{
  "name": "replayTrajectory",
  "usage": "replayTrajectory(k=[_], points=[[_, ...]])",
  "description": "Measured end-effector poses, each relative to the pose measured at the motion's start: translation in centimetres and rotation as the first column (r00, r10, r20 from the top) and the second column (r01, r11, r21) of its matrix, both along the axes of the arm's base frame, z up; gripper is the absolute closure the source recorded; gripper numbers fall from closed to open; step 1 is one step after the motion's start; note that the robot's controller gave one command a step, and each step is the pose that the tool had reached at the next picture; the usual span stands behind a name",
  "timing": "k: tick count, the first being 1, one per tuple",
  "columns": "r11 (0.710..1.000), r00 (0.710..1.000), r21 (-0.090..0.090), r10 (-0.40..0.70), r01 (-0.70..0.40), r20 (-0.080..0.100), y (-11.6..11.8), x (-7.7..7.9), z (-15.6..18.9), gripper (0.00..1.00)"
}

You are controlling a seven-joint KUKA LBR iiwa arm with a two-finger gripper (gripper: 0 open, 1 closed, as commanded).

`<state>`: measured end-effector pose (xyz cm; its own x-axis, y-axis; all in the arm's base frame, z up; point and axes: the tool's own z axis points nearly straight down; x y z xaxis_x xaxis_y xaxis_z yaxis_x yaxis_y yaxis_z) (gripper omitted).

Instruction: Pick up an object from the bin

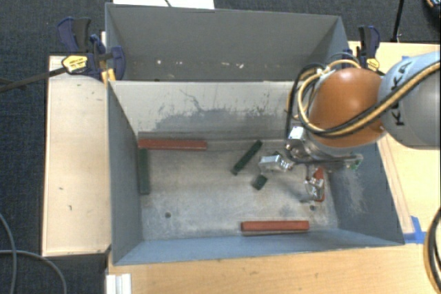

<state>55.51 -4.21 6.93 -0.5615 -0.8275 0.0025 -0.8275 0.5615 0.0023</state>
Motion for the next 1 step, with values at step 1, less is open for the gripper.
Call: replayTrajectory(k=[1], points=[[0.998, 0.998, 0.005, -0.068, 0.068, 0.016, 5.93, 3.97, 9.92, 0.00]])
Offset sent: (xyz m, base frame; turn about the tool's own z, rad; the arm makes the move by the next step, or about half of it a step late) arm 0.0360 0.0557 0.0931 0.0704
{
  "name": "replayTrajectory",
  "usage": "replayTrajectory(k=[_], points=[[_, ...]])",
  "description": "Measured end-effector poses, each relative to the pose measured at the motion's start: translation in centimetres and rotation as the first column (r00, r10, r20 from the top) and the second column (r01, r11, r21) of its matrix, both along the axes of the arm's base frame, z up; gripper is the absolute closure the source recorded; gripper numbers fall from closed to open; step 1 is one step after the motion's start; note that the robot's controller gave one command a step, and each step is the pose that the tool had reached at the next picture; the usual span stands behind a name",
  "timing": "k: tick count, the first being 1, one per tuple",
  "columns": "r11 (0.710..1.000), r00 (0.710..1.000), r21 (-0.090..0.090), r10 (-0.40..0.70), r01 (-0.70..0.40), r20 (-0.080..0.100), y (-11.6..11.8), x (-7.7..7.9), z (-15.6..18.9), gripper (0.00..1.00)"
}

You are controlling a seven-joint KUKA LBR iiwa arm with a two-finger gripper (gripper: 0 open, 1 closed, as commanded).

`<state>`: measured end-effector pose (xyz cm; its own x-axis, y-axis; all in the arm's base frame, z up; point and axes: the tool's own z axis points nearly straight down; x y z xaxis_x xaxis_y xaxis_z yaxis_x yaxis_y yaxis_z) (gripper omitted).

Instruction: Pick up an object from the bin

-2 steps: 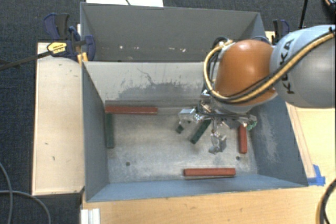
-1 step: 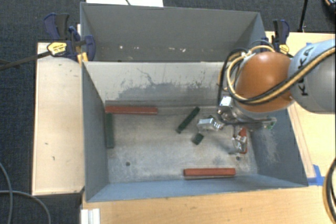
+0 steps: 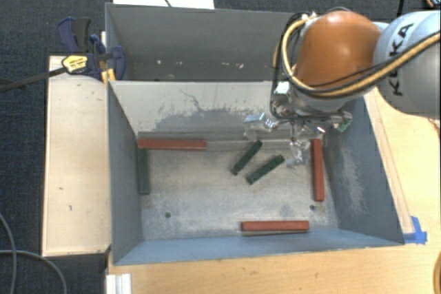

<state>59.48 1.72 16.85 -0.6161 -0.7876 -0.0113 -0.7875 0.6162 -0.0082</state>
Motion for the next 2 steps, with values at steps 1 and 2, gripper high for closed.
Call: replayTrajectory(k=[1, 2], points=[[0.929, 0.929, -0.002, -0.369, 0.369, -0.014, -4.10, -0.89, -9.89, 0.00], [0.930, 0.930, -0.002, -0.368, 0.368, -0.011, -4.08, -0.80, -9.75, 1.00]])
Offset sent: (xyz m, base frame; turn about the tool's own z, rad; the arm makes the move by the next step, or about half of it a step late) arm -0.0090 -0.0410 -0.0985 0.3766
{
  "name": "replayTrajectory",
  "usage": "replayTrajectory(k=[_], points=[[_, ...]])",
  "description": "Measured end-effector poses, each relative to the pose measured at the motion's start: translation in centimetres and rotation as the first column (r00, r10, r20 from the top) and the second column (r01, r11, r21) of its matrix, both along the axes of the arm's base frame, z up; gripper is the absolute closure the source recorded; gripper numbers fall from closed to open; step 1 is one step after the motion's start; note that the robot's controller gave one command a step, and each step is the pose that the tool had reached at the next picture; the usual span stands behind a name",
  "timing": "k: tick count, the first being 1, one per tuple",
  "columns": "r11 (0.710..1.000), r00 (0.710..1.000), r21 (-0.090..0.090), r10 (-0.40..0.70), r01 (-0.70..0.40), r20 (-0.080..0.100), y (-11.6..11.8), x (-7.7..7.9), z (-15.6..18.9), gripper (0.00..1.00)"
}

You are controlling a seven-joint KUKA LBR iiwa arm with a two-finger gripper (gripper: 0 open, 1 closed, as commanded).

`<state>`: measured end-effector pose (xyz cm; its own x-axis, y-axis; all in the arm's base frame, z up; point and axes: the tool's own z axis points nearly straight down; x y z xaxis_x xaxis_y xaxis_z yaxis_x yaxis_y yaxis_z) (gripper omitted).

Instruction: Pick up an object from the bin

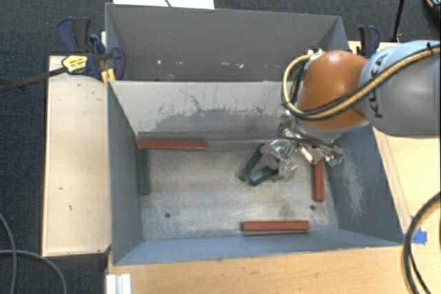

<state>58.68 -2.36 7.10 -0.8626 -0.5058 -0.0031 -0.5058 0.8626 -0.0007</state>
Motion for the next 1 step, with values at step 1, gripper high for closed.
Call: replayTrajectory(k=[1], points=[[0.997, 0.997, 0.000, -0.072, 0.072, 0.008, 0.69, -2.32, 13.68, 1.00]])
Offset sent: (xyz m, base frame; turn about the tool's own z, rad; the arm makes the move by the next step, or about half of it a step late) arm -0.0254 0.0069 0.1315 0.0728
